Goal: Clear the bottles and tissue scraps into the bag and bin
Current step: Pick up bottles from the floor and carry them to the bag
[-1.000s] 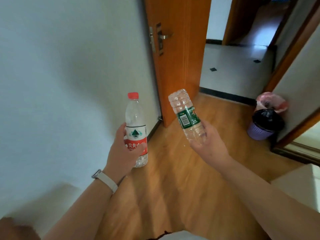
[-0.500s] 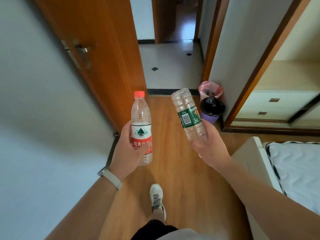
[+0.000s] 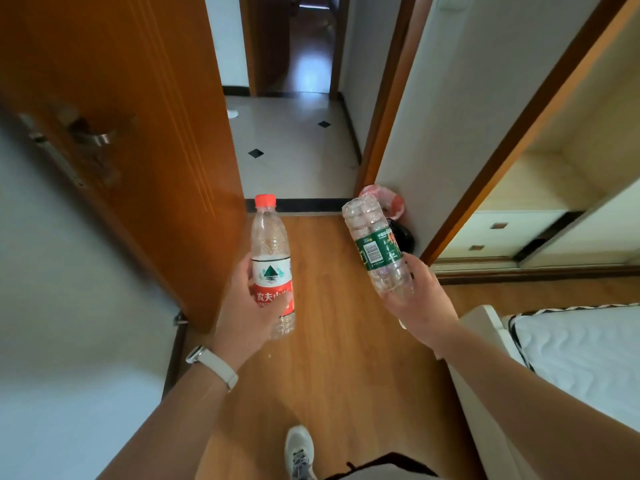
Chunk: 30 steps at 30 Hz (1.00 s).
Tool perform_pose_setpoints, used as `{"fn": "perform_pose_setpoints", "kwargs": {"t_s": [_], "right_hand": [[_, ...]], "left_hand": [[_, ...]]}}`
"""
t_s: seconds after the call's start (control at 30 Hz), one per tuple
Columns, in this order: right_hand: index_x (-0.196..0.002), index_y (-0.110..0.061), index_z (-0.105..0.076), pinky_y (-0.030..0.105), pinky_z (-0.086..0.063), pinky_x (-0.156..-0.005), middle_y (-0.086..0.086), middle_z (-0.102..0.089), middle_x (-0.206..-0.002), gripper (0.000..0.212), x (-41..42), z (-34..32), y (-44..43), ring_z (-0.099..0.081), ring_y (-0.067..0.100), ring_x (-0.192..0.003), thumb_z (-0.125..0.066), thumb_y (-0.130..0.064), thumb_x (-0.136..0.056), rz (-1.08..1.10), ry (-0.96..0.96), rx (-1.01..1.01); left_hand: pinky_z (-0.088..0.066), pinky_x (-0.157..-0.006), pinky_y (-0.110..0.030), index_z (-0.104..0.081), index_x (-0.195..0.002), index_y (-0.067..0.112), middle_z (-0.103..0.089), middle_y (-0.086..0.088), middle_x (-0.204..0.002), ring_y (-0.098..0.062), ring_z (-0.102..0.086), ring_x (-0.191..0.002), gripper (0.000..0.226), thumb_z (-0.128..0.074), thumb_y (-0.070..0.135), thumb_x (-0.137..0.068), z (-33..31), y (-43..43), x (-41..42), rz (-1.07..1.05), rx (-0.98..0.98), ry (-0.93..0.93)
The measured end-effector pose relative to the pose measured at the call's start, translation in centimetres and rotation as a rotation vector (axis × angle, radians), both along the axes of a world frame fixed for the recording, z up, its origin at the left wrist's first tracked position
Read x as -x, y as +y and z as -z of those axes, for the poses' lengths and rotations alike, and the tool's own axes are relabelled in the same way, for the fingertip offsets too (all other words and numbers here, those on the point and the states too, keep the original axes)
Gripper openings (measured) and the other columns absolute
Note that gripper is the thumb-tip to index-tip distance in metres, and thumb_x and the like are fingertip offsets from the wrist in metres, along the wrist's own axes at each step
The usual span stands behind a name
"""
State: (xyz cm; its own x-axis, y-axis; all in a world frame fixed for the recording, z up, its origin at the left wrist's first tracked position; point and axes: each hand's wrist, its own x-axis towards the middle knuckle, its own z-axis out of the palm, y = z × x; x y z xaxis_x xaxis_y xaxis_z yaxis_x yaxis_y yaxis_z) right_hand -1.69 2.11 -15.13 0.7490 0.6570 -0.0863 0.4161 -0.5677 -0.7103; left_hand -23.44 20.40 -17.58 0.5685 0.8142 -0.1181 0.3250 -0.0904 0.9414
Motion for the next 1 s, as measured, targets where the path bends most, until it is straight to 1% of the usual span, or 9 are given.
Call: {"fn": "perform_pose_setpoints", "kwargs": {"t_s": [0.1,0.17,0.3,0.47,0.57,0.67,0.8,0.93,1.0], "right_hand": [[-0.141,-0.035,-0.033,0.018,-0.049,-0.072,-0.016,-0.049,-0.126,0.076,-0.2,0.1,1.8,-0.054,0.007,-0.104,-0.076,-0.038,-0.079,0.008,-0.031,0.068],[-0.143,-0.035,-0.031,0.023,-0.052,-0.077,-0.015,-0.049,-0.128,0.08,-0.7,0.1,2.9,-0.055,0.007,-0.106,-0.076,-0.041,-0.078,0.018,-0.061,0.09],[-0.139,-0.039,-0.035,0.03,-0.056,-0.083,-0.015,-0.053,-0.126,0.075,-2.6,0.0,5.7,-0.058,0.01,-0.108,-0.075,-0.049,-0.077,0.012,-0.057,0.037],[-0.141,-0.035,-0.035,0.027,-0.055,-0.079,-0.014,-0.052,-0.127,0.074,-4.3,0.3,8.8,-0.057,0.008,-0.105,-0.076,-0.039,-0.079,0.014,-0.039,0.01],[-0.141,-0.035,-0.033,0.029,-0.057,-0.08,-0.016,-0.049,-0.126,0.074,-5.7,1.3,10.4,-0.057,0.009,-0.105,-0.075,-0.037,-0.08,0.029,0.027,0.009],[-0.139,-0.039,-0.033,0.031,-0.058,-0.078,-0.014,-0.051,-0.13,0.074,-8.0,2.6,12.3,-0.059,0.008,-0.104,-0.075,-0.041,-0.077,0.019,0.054,0.003],[-0.142,-0.037,-0.031,0.025,-0.058,-0.069,-0.011,-0.052,-0.128,0.079,-12.5,3.7,15.4,-0.061,0.009,-0.101,-0.076,-0.038,-0.077,0.058,0.106,-0.029],[-0.145,-0.035,-0.029,0.036,-0.058,-0.082,-0.009,-0.048,-0.134,0.082,-17.5,4.4,18.0,-0.058,0.013,-0.109,-0.075,-0.039,-0.077,0.068,0.144,-0.041],[-0.144,-0.036,-0.03,0.037,-0.057,-0.083,-0.009,-0.049,-0.134,0.081,-20.2,4.5,19.0,-0.058,0.011,-0.108,-0.074,-0.042,-0.076,0.067,0.157,-0.059]], "left_hand": [[-0.056,-0.088,-0.043,-0.029,-0.139,0.046,-0.051,0.017,-0.132,-0.015,-0.058,-0.114,0.079,-0.078,0.041,-0.076,0.3,2.9,-0.8,0.016,-0.003,0.008],[-0.056,-0.089,-0.043,-0.029,-0.14,0.044,-0.05,0.016,-0.134,-0.015,-0.057,-0.115,0.079,-0.077,0.04,-0.078,0.4,4.3,-1.2,0.012,0.001,0.0],[-0.054,-0.091,-0.045,-0.028,-0.14,0.045,-0.049,0.015,-0.135,-0.017,-0.055,-0.118,0.079,-0.077,0.042,-0.078,0.9,6.8,-2.2,0.002,0.01,0.004],[-0.054,-0.091,-0.046,-0.027,-0.14,0.047,-0.049,0.016,-0.135,-0.018,-0.055,-0.119,0.081,-0.077,0.039,-0.077,1.2,9.1,-4.5,0.012,0.031,0.017],[-0.054,-0.092,-0.041,-0.025,-0.141,0.045,-0.048,0.015,-0.136,-0.016,-0.054,-0.119,0.082,-0.077,0.039,-0.078,1.4,10.3,-6.5,0.027,0.032,0.049],[-0.053,-0.091,-0.036,-0.026,-0.143,0.04,-0.048,0.013,-0.136,-0.014,-0.053,-0.119,0.081,-0.077,0.034,-0.08,1.5,11.9,-8.9,0.025,0.01,0.078],[-0.051,-0.092,-0.036,-0.025,-0.145,0.037,-0.047,0.011,-0.138,-0.014,-0.052,-0.12,0.083,-0.076,0.029,-0.081,1.4,14.5,-12.9,0.027,-0.002,0.114],[-0.049,-0.086,-0.028,-0.023,-0.146,0.037,-0.047,0.011,-0.138,-0.013,-0.052,-0.118,0.084,-0.076,0.024,-0.081,0.8,17.2,-18.0,0.056,-0.027,0.149],[-0.048,-0.082,-0.024,-0.024,-0.146,0.036,-0.049,0.01,-0.137,-0.014,-0.054,-0.116,0.085,-0.075,0.02,-0.08,0.3,18.5,-21.0,0.078,-0.032,0.155]]}}
